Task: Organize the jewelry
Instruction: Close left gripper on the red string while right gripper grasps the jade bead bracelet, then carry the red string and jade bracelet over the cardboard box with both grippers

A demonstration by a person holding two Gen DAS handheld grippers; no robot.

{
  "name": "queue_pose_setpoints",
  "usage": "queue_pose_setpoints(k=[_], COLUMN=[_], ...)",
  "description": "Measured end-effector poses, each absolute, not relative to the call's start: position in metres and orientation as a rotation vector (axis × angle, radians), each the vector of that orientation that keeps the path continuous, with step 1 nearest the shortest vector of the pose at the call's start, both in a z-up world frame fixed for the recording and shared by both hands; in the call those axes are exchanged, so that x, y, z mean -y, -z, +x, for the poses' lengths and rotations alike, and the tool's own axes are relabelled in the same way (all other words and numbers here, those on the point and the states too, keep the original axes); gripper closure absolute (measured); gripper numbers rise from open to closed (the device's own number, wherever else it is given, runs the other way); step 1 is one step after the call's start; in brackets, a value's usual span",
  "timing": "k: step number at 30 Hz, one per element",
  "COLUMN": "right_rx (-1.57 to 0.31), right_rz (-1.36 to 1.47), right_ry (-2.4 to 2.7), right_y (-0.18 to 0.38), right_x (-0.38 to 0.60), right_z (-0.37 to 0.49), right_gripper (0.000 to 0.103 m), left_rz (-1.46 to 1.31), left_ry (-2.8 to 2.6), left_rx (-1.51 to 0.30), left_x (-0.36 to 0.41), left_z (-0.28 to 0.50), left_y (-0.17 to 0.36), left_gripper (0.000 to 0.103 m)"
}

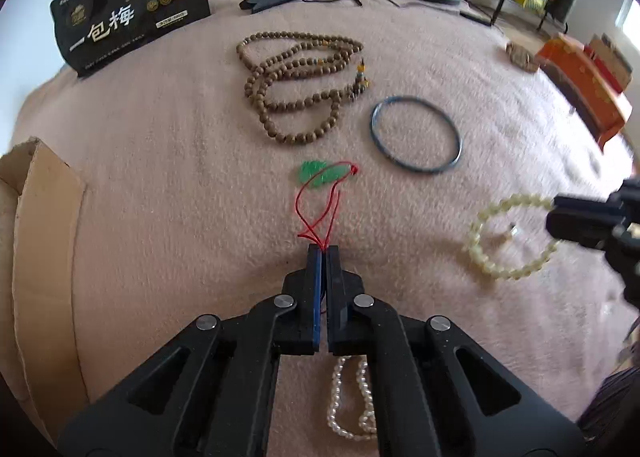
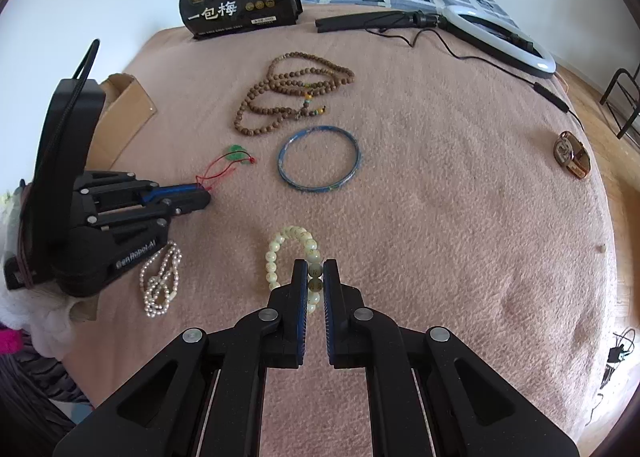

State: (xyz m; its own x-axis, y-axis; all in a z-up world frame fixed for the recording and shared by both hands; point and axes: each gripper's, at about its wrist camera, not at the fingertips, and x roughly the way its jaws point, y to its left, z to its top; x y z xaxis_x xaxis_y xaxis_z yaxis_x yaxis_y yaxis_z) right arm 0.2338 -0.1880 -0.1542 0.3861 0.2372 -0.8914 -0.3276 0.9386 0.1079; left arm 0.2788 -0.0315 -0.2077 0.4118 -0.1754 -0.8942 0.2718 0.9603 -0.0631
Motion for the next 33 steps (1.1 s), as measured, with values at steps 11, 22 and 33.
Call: queue_pose_setpoints(k=[11, 22, 33], right_rx=[-1.040, -0.946, -0.878], right_rz=[-0.090, -0.038, -0.014], right_ry=[-0.373, -0.391, -0.450], right_y=[0.126, 0.088, 0.060], right_x=[0.180, 0.174, 0.142], right_z=[0.227, 0.217, 0.213], right_gripper=[0.097, 0.097, 0.097], left_rz=[0.007, -0.067, -0.124], left_ry=[0.311, 0.326, 0.281], left_rx=[-0.939, -0.843, -0.761], left_x=[0.011, -0.009, -0.051], left_z=[0.266, 0.243, 0.213], left_y=[0.133, 0.080, 0.043], left_gripper=[0.103, 0.103, 0.103])
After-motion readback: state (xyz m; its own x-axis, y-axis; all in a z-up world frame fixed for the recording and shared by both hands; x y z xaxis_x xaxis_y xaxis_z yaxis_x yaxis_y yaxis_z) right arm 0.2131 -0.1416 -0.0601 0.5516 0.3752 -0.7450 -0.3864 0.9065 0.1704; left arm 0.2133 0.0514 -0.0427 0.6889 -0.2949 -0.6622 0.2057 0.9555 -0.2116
